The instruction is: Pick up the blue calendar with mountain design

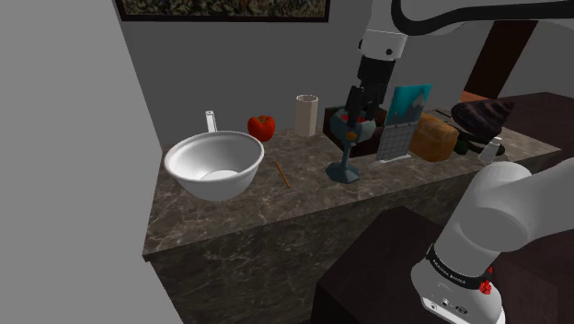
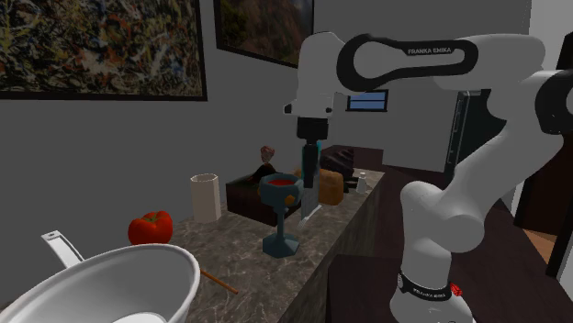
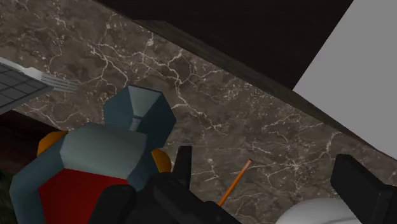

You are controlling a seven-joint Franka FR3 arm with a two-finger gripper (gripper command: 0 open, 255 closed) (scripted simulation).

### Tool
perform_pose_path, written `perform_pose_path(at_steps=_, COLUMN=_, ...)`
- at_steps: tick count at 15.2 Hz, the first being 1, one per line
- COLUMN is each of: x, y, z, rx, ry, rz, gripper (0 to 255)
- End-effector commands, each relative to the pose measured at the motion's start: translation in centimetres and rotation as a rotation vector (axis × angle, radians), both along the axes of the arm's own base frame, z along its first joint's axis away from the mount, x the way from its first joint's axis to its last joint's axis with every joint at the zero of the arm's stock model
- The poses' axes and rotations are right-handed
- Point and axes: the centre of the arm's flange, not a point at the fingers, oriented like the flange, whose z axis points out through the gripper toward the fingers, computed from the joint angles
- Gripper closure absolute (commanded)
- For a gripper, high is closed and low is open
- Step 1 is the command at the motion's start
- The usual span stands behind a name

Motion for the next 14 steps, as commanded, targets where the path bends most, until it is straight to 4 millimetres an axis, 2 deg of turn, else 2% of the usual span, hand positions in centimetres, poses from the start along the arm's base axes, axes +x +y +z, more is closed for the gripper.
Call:
perform_pose_path(at_steps=1, x=0.0, y=0.0, z=0.0, rx=0.000, ry=0.000, rz=0.000, gripper=0)
perform_pose_path(at_steps=7, x=-0.4, y=-6.8, z=1.6, rx=-0.054, ry=0.051, rz=0.228, gripper=0)
perform_pose_path(at_steps=14, x=1.2, y=-14.5, z=4.0, rx=-0.117, ry=0.111, rz=0.493, gripper=0)
